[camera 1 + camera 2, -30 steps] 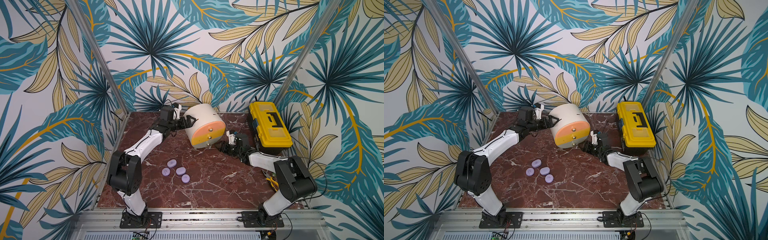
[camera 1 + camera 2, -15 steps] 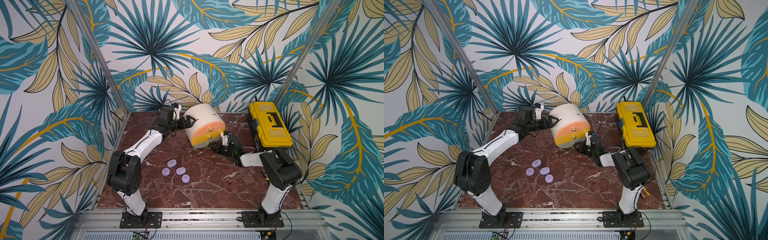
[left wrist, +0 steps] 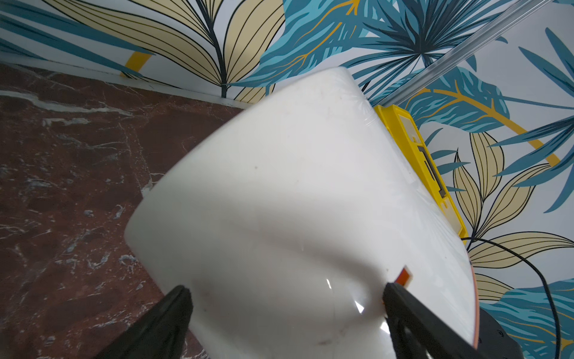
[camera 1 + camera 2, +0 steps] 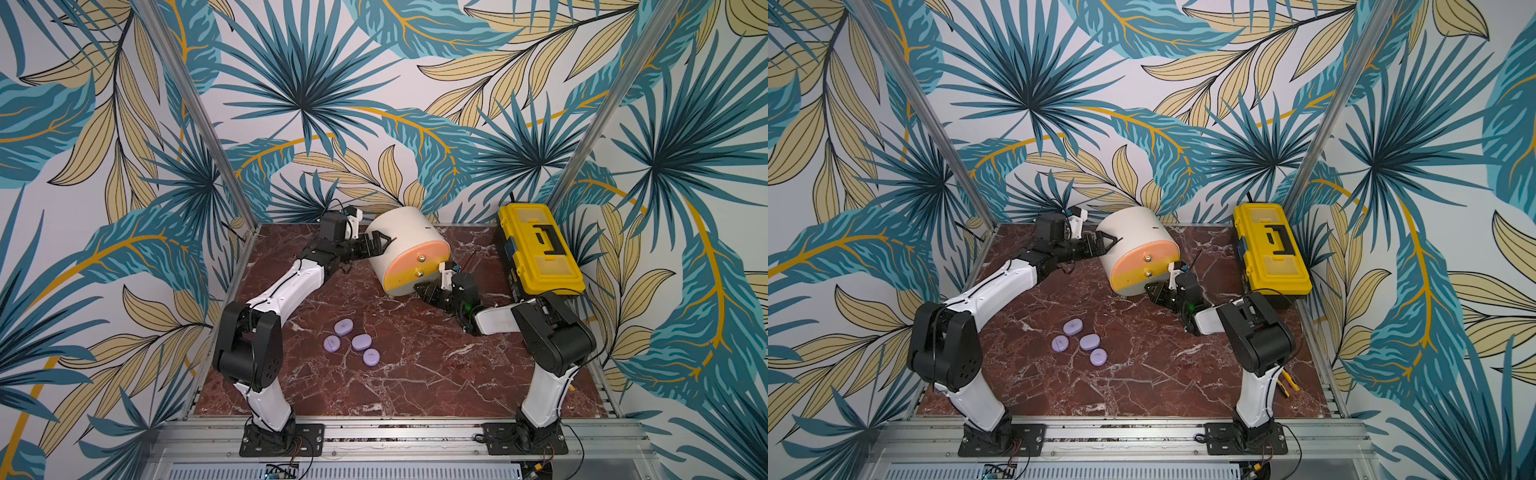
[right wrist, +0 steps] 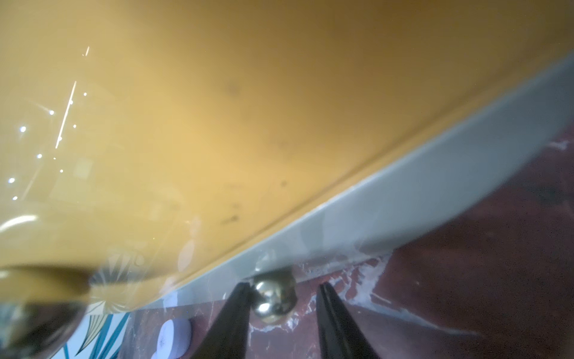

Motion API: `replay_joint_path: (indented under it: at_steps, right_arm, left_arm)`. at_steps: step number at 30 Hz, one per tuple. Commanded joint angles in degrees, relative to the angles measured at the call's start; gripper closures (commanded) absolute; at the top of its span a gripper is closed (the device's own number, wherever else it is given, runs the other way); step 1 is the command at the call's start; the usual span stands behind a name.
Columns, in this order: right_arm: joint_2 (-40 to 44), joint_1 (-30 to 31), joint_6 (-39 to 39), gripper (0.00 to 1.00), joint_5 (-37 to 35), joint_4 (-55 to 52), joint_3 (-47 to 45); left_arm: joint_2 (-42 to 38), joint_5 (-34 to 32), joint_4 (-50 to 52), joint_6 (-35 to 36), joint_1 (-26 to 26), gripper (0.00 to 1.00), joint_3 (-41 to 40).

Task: Put the bluetooth earphones in the drawer according to color
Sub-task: Open the drawer in the storage box.

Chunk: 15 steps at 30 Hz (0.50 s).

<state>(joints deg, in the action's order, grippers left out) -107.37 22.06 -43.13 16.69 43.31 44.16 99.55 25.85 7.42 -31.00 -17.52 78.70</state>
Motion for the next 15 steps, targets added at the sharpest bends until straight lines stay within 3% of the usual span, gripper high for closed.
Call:
replay_joint_path:
  at_steps: [1, 15]
  right_arm:
    - [-0.8, 0.6, -0.8, 0.61, -1.8, 2.3, 0.7]
    - [0.1, 1.1, -1.4, 0.73, -5.3, 1.0, -0.3]
  left_arm:
    - [-1.4, 0.7, 4.5, 2.3, 0.1, 0.0, -1.9]
    - [-2.5, 0.7, 4.0, 2.1, 0.4, 0.0, -3.6]
